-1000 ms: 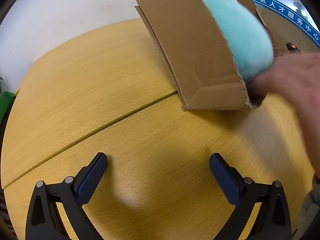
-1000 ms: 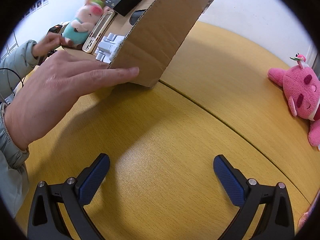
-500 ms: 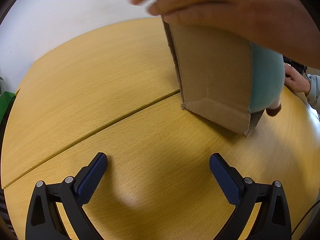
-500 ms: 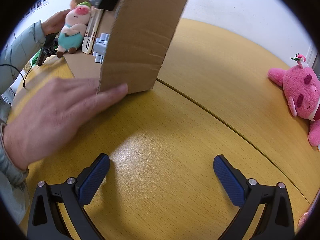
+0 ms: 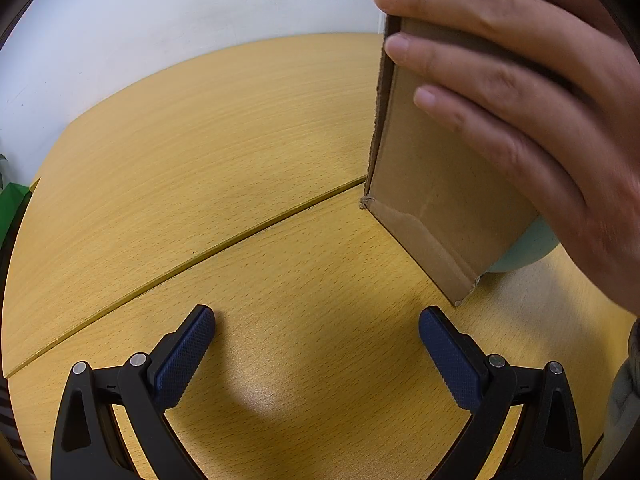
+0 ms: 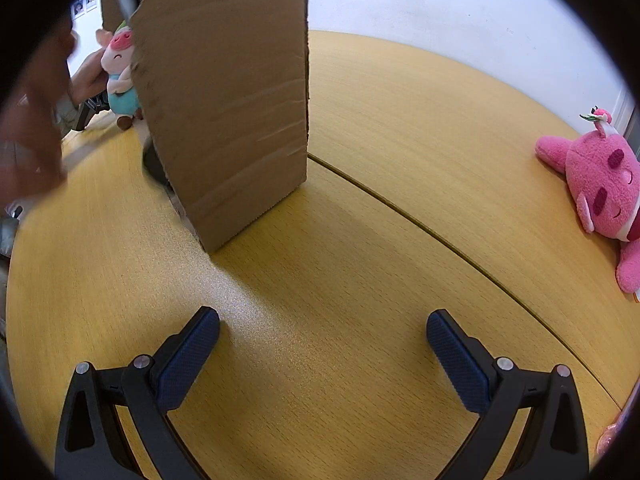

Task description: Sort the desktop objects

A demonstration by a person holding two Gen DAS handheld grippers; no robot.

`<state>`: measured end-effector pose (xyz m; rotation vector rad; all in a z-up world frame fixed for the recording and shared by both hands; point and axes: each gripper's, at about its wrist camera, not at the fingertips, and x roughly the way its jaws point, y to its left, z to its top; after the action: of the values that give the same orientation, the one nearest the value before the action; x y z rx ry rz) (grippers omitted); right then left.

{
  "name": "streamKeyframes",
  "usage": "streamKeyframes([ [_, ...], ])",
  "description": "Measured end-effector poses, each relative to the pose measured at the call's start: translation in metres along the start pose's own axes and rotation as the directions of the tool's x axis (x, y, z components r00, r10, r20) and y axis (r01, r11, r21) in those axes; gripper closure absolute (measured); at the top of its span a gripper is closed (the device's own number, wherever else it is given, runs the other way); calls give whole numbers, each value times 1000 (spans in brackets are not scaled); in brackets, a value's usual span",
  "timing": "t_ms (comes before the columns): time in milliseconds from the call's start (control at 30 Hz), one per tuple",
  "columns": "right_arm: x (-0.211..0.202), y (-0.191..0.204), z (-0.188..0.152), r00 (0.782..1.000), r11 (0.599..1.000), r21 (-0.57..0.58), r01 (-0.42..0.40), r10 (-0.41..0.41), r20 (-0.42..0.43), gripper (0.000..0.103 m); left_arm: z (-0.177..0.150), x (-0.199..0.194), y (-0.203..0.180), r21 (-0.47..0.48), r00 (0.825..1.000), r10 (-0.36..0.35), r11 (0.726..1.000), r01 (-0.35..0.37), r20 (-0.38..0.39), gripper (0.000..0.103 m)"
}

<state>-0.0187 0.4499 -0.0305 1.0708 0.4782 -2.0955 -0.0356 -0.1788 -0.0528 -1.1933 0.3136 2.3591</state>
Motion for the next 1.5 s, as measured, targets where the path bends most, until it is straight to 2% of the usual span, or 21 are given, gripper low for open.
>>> streamKeyframes([
  [1500,-32,-9,-9,1000,1000,1,1,-1,0,0,-5,4,1,-3,1000,2,1000,-2,0,0],
])
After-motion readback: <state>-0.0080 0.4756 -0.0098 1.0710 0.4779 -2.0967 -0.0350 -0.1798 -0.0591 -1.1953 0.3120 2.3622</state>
